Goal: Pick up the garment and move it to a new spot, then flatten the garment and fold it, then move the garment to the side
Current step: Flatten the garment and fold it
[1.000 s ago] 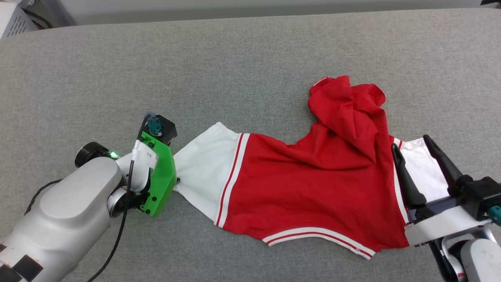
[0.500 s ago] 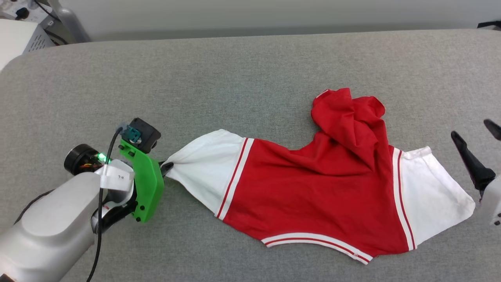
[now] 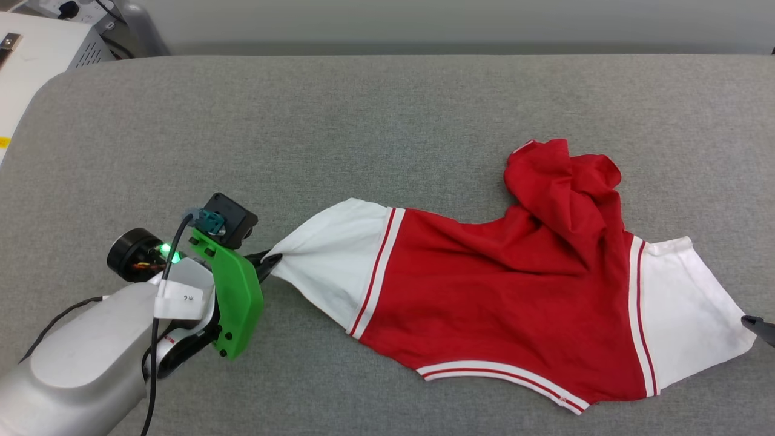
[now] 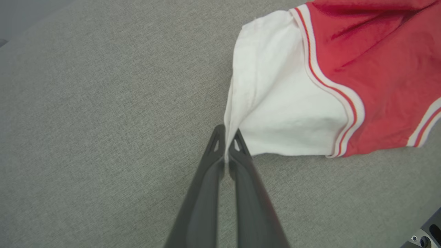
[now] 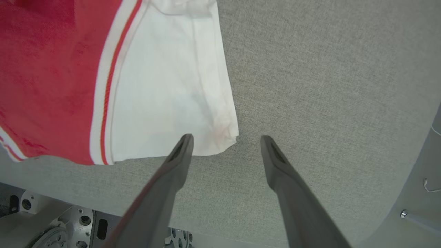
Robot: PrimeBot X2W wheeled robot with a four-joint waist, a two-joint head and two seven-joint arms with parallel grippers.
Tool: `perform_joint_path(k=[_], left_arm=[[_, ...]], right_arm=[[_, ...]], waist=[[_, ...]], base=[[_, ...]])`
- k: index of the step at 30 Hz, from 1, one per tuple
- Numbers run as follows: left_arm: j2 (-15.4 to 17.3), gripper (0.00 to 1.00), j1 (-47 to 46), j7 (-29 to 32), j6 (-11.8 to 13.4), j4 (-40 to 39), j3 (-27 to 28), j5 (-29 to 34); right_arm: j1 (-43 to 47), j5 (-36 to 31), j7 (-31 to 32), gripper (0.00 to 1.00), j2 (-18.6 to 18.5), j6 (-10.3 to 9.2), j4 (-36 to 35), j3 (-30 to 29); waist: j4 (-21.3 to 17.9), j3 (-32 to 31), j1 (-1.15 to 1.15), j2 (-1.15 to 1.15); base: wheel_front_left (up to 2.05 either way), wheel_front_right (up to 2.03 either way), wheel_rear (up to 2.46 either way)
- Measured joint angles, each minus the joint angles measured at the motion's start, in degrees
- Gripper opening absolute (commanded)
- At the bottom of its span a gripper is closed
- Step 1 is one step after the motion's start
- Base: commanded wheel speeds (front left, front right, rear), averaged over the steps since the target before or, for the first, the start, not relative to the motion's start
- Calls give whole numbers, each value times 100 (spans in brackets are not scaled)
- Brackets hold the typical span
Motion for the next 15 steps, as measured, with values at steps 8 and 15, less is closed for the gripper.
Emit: perform_joint_path(k=[8, 15], left_arm=[[7, 0, -12, -68, 54, -96, 47, 38], [0, 0, -14, -146, 55, -82, 65, 36]], right_arm=[[-432, -112, -140, 100, 397, 0, 973, 495], [-683, -312, -490, 100, 524, 0, 1828, 1070]], waist=[[90, 224, 0, 0], [156, 375, 0, 0]], base=[[0, 0, 0], [0, 0, 0]])
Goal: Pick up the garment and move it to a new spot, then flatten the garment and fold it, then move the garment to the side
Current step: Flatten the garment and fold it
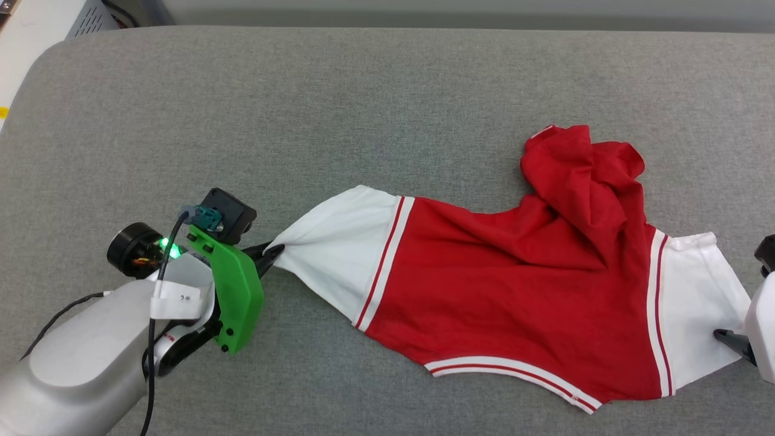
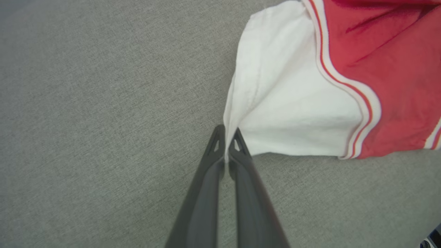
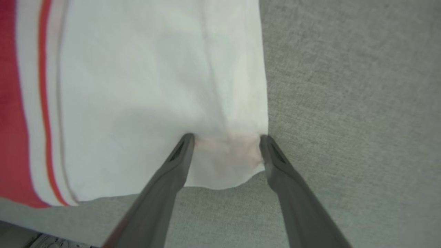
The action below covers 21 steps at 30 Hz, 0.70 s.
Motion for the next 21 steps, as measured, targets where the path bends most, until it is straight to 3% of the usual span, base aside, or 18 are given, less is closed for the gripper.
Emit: perform_joint_path(k=[4, 5, 6, 14, 21], left_arm=[[7, 0, 9, -90, 0, 24, 3, -1], [11, 0, 15, -110, 0, 27, 4, -7], [15, 0, 22, -144, 0, 38, 8, -11], [116, 0, 303, -561, 112, -126, 86, -41], [492, 0, 429, -924, 380, -871, 383, -100]], right_arm=[[-107, 130, -296, 100, 58, 8, 234, 210], [-125, 185, -404, 28, 54, 8, 280, 253], [-143, 252, -500, 0, 51, 7, 303, 302], [-151, 691, -1469, 0, -26, 1, 2, 413], [49, 1011, -2111, 0, -407, 1, -920, -197]], waist=[[-27, 11, 0, 0], [-39, 3, 0, 0], [-50, -13, 0, 0], [-121, -304, 0, 1], [-185, -646, 0, 0]], base=[[0, 0, 0], [0, 0, 0], [0, 0, 0], [0, 0, 0], [0, 0, 0]])
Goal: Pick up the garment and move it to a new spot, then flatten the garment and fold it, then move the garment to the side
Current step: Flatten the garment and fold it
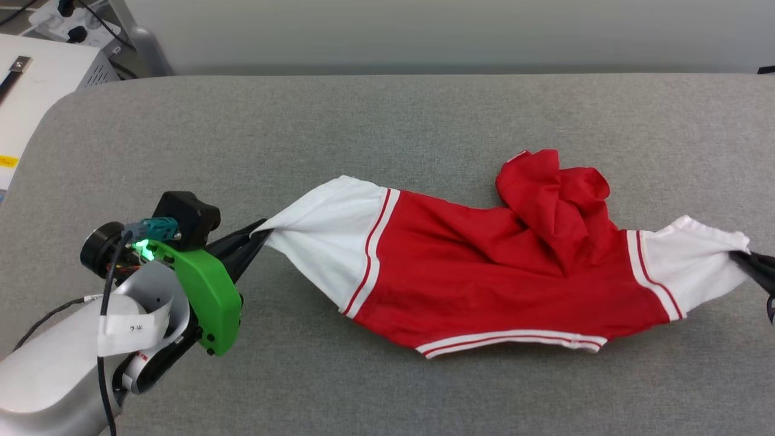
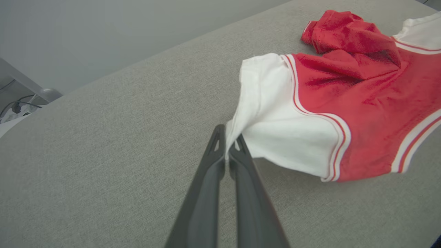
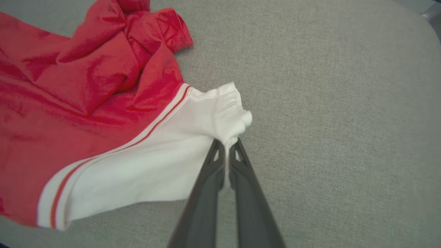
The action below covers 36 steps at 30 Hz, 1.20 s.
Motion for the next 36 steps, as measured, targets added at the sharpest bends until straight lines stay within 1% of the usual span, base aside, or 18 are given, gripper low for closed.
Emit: perform_joint_path(k=[2, 5, 9, 11, 14, 18, 23, 27, 31, 36], left_arm=[[81, 0, -2, -63, 99, -277, 111, -1], [114, 0, -10, -99, 250, -724, 230, -15], [198, 0, -116, -104, 343, -1169, 412, -23], [220, 0, -254, -107, 346, -1296, 514, -53], [230, 0, -595, -155, 288, -1356, 681, -48], [130, 0, -1022, -157, 201, -1312, 801, 34], [-199, 0, -1690, -166, -7, -940, 912, 158], [-511, 0, -2368, -164, -175, -463, 994, 302], [-865, 0, -3038, -147, -324, 138, 1074, 410], [-1220, 0, -4041, -109, -498, 978, 1227, 490]], right_arm=[[70, 82, -40, 0, -92, 0, -279, -268], [151, 200, -41, 0, -124, 0, -714, -660], [159, 230, -19, 0, -134, 0, -1236, -1224], [144, 258, 8, 0, -101, 0, -1439, -1484], [35, 235, 79, 0, -74, 0, -1657, -1828], [-344, 57, 163, 0, -49, 0, -1829, -2076], [-1031, -142, 226, 0, 34, 0, -1895, -1984], [-1759, -420, 162, 0, 105, 0, -1699, -1717], [-2607, -606, 109, 0, 232, 0, -1262, -1326], [-3972, -1055, -115, 0, 452, 0, -378, -918]], waist=[[-20, -95, 0, 0], [-44, -205, 0, 0], [-64, -315, 0, 0], [-59, -349, 0, 0], [-31, -382, 0, 0], [14, -415, 0, 0], [27, -355, 0, 0], [17, -205, 0, 0], [-1, 26, 0, 0], [-39, 407, 1, 0]], base=[[0, 0, 0], [0, 0, 0], [0, 0, 0], [0, 0, 0], [0, 0, 0], [0, 0, 0], [0, 0, 0], [0, 0, 0], [0, 0, 0], [0, 0, 0]])
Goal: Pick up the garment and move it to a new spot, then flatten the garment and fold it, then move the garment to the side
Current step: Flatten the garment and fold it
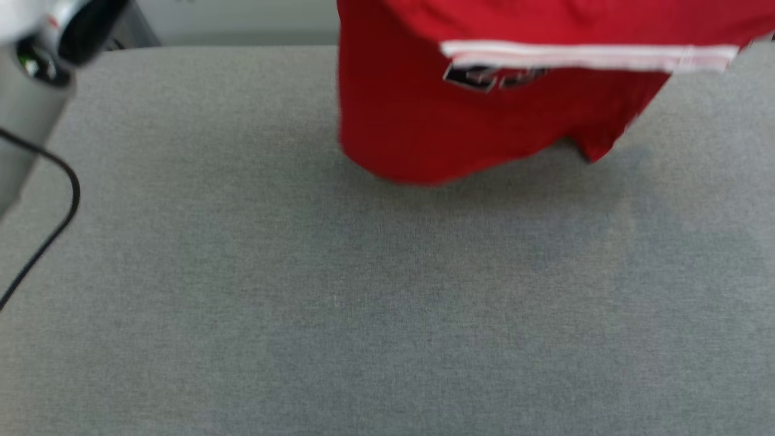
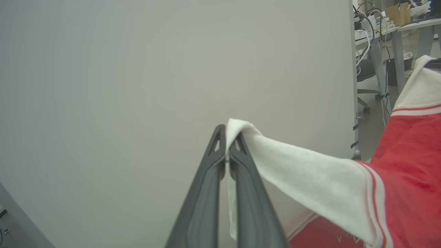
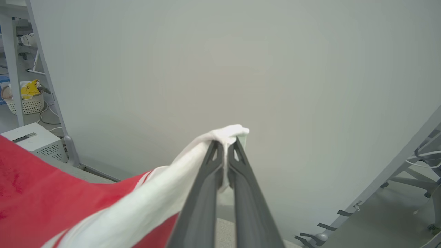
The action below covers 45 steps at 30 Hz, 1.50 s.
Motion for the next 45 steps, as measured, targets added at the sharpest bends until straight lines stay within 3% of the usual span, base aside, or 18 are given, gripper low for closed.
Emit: perform_joint_path(k=[12, 22, 32, 45], left_arm=[[-530, 0, -2120, -385, -244, 1604, 181, 519], [-514, 0, -2694, -622, -238, 1948, 358, 677], [-314, 0, -1924, -1013, -245, 1974, 396, 461], [-129, 0, 203, -1601, -186, 1917, 249, 127]], right_arm=[[-3114, -1115, -1098, 0, 708, 0, 2194, 788], [-4596, -1446, -1844, 0, 1154, 0, 3549, 1218], [-4391, -1072, -2498, 0, 1505, 0, 4285, 1814], [-2326, -164, -3457, 0, 1578, 0, 3999, 2694]], waist=[[-82, 1064, 1, 0], [-139, 1792, 1, 0], [-136, 2044, 0, 0], [-132, 1519, 0, 0]], base=[[0, 0, 0], [0, 0, 0], [0, 0, 0], [0, 0, 0]])
